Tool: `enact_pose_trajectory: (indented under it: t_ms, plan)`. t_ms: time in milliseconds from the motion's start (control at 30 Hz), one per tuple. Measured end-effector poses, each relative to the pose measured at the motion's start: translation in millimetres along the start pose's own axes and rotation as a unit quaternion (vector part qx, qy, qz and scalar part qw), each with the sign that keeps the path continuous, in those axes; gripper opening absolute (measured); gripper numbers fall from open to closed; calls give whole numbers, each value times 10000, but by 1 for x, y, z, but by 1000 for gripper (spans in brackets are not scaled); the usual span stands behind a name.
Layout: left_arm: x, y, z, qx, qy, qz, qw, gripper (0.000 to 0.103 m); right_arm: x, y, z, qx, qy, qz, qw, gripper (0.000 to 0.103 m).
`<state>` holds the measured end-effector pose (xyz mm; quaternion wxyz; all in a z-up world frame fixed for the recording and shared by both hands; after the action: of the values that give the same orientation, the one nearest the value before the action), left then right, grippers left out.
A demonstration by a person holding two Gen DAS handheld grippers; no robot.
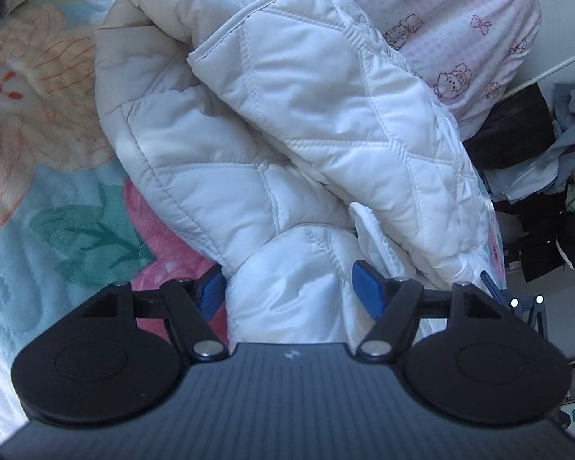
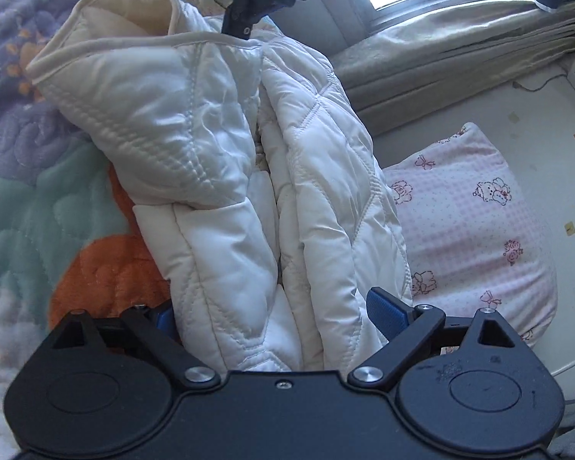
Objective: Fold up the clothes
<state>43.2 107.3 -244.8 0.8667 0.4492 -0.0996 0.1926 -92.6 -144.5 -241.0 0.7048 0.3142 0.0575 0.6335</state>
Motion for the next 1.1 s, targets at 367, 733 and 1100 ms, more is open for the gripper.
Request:
enact_pose_trajectory:
  t_ms: [367,733,1100]
  plan:
    - [21,17,14,-896,286,610,9937,52,11,-36,18,276,-660,-213,9972,47]
    - [32,58,27,-731,107,1396,9875,59,2,-27,46,674,-1712,-88,9829,34]
    - [65,13,-8,-221,868,1280,9877,85,-2,-35,54,988,-1990,-48,9750,35]
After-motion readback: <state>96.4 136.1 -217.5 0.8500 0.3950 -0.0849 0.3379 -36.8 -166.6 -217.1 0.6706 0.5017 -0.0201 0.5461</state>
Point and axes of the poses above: each gripper's, at about its wrist camera, not at the fingertips, and y roughly against the way its jaws point, z to its right, x to its top, the point moved 7 cm from there along -y, roughly the way its jaws point, and after that the axes turned 5 degrees about x, right-handed, at the moved point
